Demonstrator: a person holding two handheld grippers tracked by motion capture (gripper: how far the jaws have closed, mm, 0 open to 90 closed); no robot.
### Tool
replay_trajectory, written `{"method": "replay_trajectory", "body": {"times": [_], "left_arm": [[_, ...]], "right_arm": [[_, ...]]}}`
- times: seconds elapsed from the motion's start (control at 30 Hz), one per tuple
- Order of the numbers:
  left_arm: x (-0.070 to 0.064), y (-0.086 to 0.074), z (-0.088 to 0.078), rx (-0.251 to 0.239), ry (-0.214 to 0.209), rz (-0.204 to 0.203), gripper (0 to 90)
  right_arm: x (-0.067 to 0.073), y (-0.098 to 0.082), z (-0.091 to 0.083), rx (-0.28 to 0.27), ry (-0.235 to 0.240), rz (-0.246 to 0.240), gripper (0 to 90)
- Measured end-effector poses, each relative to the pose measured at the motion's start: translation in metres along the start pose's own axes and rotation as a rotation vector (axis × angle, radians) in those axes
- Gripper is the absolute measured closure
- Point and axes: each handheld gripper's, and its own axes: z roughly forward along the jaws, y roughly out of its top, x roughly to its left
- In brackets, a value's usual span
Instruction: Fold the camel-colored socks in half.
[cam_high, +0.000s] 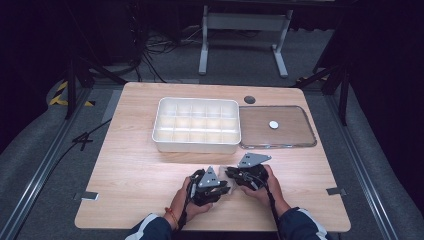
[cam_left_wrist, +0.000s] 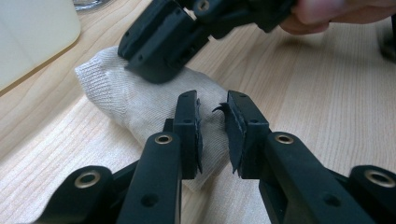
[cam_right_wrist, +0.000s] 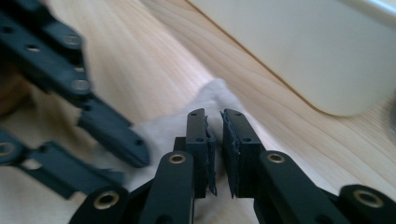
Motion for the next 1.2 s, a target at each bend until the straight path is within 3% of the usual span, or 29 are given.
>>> {"method": "replay_trajectory", "body": {"times": [0.07,0.2,0.27,0.3,0.37,0.47,0.57,0.63,0.7,0.8,0.9,0.97,1.2], "left_arm": [[0.0,0.0,0.0,0.002,-0.001,0.0,74.9],[0.001,0.0,0.0,0.004,-0.002,0.0,74.9],[0.001,0.0,0.0,0.004,-0.002,-0.002,75.0],[0.001,0.001,0.0,0.007,-0.002,-0.001,75.0],[0.001,0.001,0.0,0.01,-0.001,0.0,75.0],[0.0,0.0,0.0,0.0,0.001,0.002,75.0],[0.001,0.0,0.0,0.0,-0.008,-0.003,75.0],[0.001,0.001,0.0,0.005,-0.006,-0.004,75.0],[0.001,0.001,0.0,0.005,-0.005,-0.003,74.9],[0.0,0.0,0.0,0.003,-0.002,0.002,74.7],[0.0,0.0,0.0,-0.003,-0.002,-0.001,74.7],[0.0,0.0,0.0,-0.003,0.003,0.008,74.7],[-0.002,0.0,0.0,0.0,0.007,0.012,74.8]], "right_arm": [[-0.005,-0.003,0.001,0.018,-0.035,0.005,80.8],[-0.008,-0.005,0.001,0.02,-0.031,0.03,80.8],[-0.006,-0.004,0.001,0.024,-0.044,0.014,81.1],[-0.005,-0.003,0.0,0.016,-0.098,-0.022,83.0],[-0.006,-0.003,-0.001,0.012,-0.111,-0.022,83.5],[-0.013,-0.004,-0.008,-0.012,-0.121,0.029,83.6],[-0.016,-0.003,-0.015,-0.038,-0.09,0.053,71.3],[-0.01,0.001,-0.019,-0.063,-0.036,0.016,62.6],[-0.005,0.005,-0.021,-0.075,-0.031,0.0,56.6],[-0.004,0.006,-0.02,-0.079,-0.02,0.034,50.7],[-0.007,0.002,-0.013,-0.062,-0.002,0.084,49.7],[-0.009,0.0,-0.007,-0.042,0.001,0.092,50.2],[-0.012,-0.005,-0.008,0.029,-0.041,0.034,61.1]]}}
